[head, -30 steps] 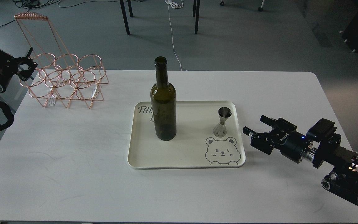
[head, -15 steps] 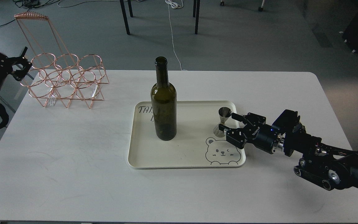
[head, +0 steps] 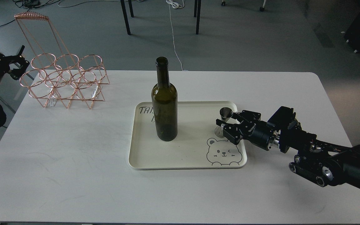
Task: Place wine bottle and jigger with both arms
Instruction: 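Reach the right gripper toward the metal jigger on the tray, then close the right gripper on the jigger and lift it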
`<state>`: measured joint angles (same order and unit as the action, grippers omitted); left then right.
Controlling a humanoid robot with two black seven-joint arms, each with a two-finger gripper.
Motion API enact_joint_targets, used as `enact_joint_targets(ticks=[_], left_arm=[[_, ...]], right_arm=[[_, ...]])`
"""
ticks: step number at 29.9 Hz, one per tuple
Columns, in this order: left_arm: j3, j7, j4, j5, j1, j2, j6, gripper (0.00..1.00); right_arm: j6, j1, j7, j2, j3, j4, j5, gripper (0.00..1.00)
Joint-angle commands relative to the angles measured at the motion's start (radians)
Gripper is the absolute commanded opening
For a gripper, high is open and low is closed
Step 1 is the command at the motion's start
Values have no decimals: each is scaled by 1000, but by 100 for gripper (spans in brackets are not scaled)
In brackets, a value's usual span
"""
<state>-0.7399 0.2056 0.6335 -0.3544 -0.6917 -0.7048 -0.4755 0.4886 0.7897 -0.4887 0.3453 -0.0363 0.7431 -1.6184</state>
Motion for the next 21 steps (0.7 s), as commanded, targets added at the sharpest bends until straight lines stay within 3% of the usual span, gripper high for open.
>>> enact_joint_targets(ticks=[1,8,12,21], left_arm=[[1,0,0,0,0,-1,0,99],[-3,0,0,0,-3,-1,0,99],[-3,0,0,0,-3,-1,3,99],[-4,0,0,-1,-3,-27,0,99]], right_arm=[[0,0,0,-15,-1,-10,0,40],[0,8,0,-19,-25,-31,0,13],[0,9,0,-19,-27,-30,0,3],[0,60,0,41,4,4,17,2]])
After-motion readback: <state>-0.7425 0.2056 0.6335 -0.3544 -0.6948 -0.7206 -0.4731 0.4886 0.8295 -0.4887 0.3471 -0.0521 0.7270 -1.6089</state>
